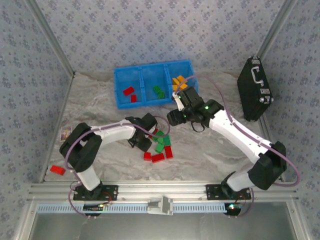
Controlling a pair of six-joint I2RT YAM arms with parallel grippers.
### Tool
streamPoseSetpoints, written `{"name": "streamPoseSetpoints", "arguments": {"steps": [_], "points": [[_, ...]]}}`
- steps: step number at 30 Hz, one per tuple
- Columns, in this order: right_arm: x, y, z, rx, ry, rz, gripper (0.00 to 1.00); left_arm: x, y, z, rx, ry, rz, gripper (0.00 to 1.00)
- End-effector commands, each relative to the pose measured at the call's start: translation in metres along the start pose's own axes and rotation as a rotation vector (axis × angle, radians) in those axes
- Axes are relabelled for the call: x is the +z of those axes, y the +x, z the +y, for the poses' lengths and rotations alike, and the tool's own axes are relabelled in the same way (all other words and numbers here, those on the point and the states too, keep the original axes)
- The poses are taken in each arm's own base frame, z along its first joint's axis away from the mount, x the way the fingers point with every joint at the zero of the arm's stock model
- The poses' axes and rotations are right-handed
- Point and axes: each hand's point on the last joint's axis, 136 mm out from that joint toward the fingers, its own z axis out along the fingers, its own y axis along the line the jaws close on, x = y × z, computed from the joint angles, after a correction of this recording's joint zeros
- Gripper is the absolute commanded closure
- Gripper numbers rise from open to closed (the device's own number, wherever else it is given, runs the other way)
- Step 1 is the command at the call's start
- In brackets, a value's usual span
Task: Sort the legos into containers by color
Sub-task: Pick up the lego from the center of the table.
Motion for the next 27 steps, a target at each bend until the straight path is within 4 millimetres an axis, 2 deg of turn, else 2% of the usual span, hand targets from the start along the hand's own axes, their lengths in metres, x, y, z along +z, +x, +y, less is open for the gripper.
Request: {"name": "streamPoseSetpoints", "arguments": {"steps": [1,5,8,9,13,16,21,24,27], "points": [[-0.01,0.013,0.0,0.013,0.004,0.007,0.3,-0.001,-0.001,-0.005,-0.026,0.014,0.012,0.47],[-0.009,0.024,-0.002,0.014,0.005,0.021,0.3,0.003,0.001,-0.007,-0.036,0.022,0.023,0.62],[-0.014,0.033,0.002,0.016,-0.012,0.029,0.29,0.002,0.002,-0.005,-0.041,0.016,0.024,0.69],[-0.009,0.05,0.003,0.019,-0.016,0.072,0.26,0.001,0.002,-0.004,-0.041,0.008,0.021,0.71],[-0.005,0.08,0.011,0.048,-0.023,0.139,0.2,-0.014,-0.006,0.005,-0.034,-0.037,0.005,0.73],[0.003,0.103,0.027,0.073,-0.047,0.185,0.19,-0.042,-0.024,0.017,-0.032,-0.075,-0.056,0.73],[0.025,0.134,0.043,0.086,-0.042,0.244,0.19,-0.111,-0.067,0.041,-0.087,-0.068,-0.237,0.73],[0.034,0.145,0.045,0.062,-0.006,0.26,0.19,-0.147,-0.092,0.06,-0.122,-0.065,-0.341,0.73],[0.042,0.149,0.051,0.043,-0.001,0.271,0.19,-0.175,-0.116,0.09,-0.175,-0.086,-0.425,0.73]]}}
